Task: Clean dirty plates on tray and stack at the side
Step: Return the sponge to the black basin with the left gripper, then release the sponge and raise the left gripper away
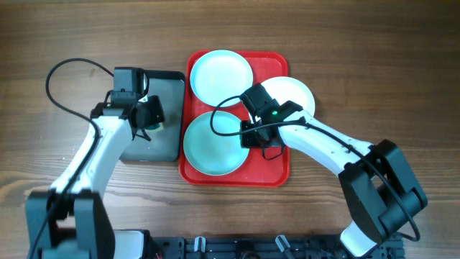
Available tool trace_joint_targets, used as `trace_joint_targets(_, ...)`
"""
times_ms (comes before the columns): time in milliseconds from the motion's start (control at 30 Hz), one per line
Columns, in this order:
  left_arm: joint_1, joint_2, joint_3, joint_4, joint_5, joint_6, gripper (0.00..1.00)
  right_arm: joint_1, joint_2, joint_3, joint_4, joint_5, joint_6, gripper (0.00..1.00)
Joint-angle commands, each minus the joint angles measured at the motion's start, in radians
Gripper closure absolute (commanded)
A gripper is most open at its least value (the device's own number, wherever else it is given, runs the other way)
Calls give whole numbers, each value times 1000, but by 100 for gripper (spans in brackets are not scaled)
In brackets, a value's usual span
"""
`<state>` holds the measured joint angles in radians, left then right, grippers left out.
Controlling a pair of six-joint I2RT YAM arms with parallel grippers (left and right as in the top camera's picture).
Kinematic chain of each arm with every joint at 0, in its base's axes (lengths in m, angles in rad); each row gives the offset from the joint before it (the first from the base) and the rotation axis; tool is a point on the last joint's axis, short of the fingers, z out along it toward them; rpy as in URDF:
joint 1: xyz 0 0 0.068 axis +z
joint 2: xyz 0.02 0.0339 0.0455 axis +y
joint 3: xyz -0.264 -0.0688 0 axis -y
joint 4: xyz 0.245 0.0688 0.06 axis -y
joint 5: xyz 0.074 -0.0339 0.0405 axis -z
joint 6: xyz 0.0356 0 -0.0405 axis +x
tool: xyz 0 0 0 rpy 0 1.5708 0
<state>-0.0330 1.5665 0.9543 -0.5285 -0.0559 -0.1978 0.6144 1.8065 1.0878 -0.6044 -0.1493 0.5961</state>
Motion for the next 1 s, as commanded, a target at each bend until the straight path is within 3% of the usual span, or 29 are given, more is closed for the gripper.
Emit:
trace_joint_targets(0,46,64,13,43,-31,38,96,5,-23,-2,2,-10,-19,96)
trace_joint_targets(200,64,106,13,80,-32,42,93,5,-23,-2,6,-10,-18,96)
trace_joint_targets(233,64,106,13,81,-32,42,86,5,-24,-2,5,-10,-18,96)
trace_joint_targets(300,64,106,13,92,-32,42,47,5,-23,-2,5,-10,-18,96)
trace_joint_targets(400,64,101,17,106,-31,38,27,5,-23,-2,-2,-10,-16,95)
trace_joint_targets(500,64,69,44,102,-31,34,23,5,-23,-2,-3,-9,-16,88)
trace_joint_targets(567,64,31,69,103,-31,34,4,5,-23,-2,2,-8,-16,85)
trace_joint_targets(600,64,6,82,103,-32,34,0,5,-23,-2,2,-7,-16,85)
trace_joint_targets(967,71,-101,99,220,-92,0,0,11,10,-2,2,-10,10,84)
